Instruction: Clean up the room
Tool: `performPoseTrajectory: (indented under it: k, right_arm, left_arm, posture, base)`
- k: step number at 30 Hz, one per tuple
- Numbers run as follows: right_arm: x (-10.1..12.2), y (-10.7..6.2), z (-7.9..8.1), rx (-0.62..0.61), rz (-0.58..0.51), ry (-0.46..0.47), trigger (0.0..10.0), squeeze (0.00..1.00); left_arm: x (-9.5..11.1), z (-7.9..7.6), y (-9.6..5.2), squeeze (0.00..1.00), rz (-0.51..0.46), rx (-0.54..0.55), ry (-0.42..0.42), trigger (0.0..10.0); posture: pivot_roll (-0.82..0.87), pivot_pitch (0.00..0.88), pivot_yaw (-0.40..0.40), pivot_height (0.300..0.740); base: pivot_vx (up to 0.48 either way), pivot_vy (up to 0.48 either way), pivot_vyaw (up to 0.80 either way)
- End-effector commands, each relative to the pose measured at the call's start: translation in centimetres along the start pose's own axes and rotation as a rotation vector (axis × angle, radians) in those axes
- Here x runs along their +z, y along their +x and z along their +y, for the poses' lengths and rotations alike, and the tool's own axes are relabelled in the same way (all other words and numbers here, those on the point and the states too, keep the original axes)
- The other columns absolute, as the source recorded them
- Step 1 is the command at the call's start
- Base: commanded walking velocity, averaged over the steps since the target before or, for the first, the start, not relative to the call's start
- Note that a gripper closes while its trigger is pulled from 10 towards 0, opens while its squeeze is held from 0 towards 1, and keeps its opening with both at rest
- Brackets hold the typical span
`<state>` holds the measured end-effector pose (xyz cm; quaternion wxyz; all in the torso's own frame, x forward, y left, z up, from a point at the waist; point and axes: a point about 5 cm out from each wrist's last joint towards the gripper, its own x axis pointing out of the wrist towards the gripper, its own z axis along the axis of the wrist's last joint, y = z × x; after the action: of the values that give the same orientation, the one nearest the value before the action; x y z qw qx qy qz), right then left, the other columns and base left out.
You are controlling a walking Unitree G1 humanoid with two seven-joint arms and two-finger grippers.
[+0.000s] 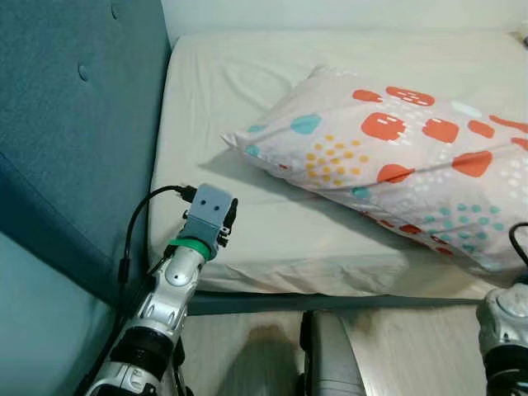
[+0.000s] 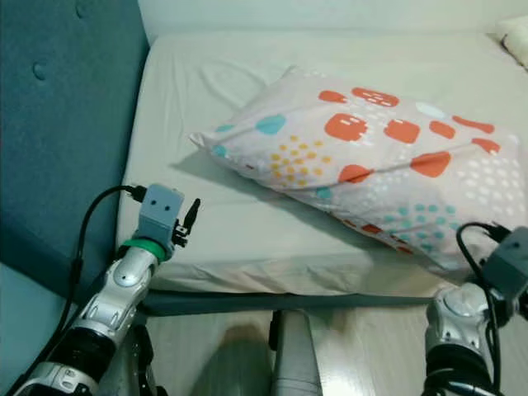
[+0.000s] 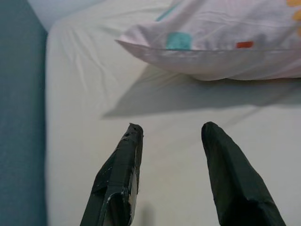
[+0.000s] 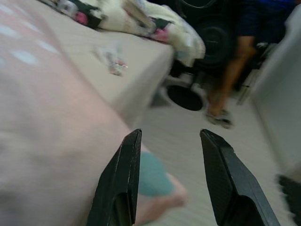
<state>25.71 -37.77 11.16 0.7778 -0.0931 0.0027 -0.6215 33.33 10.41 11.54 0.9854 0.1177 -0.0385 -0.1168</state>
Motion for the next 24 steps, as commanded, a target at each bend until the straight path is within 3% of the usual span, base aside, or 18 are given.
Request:
performPoseTrajectory:
  k: [1, 5, 8, 12, 20, 21, 24]
  right_arm:
    - [-0.6, 0.7, -1.3, -0.072, 0.015, -0.064, 10.0, 0.0]
    - [-1.9, 1.2, -1.7, -0.044, 0.101, -0.173, 10.0, 0.0]
    - [-2.8, 0.7, -0.8, 0.043, 0.189, -0.197, 10.0, 0.0]
    - [-2.6, -0.1, 1.1, 0.208, 0.162, -0.297, 10.0, 0.0]
    - [-0.7, 0.5, 2.2, 0.245, 0.086, -0.353, 10.0, 0.0]
    - [0.6, 0.8, 3.0, 0.283, 0.055, -0.366, 10.0, 0.0]
    - [1.4, 0.7, 3.8, 0.334, 0.041, -0.369, 10.0, 0.0]
  left_arm:
    - [-0.9, 0.1, -0.6, 0.0, 0.04, -0.001, 0.011, 10.0]
    - [-1.0, 0.1, -0.9, 0.0, 0.045, -0.001, 0.012, 10.0]
    - [-1.0, 0.1, -1.1, 0.0, 0.049, -0.003, 0.015, 10.0]
    - [-1.4, 0.5, -1.8, 0.0, 0.066, -0.01, 0.032, 10.0]
    - [-1.8, 1.4, -2.6, 0.0, 0.091, 0.011, 0.046, 10.0]
    - [-1.7, 1.5, -2.7, 0.0, 0.094, 0.014, 0.049, 10.0]
    - [-1.6, 1.6, -2.7, 0.0, 0.095, 0.018, 0.05, 10.0]
  posture:
    - [-0.11, 0.132, 0.064, 0.565]
    - [-0.1, 0.144, 0.067, 0.565]
    - [-0.09, 0.155, 0.072, 0.565]
    - [-0.07, 0.198, 0.081, 0.565]
    - [-0.05, 0.226, 0.085, 0.565]
    - [-0.04, 0.233, 0.086, 0.565]
    - [-0.03, 0.236, 0.086, 0.565]
  base:
    - [0.0, 0.0, 0.0]
    - [0.0, 0.0, 0.0]
    - [0.0, 0.0, 0.0]
    - [0.0, 0.0, 0.0]
    - [0.0, 0.0, 0.0]
    - [0.0, 0.0, 0.0]
    - [0.0, 0.0, 0.0]
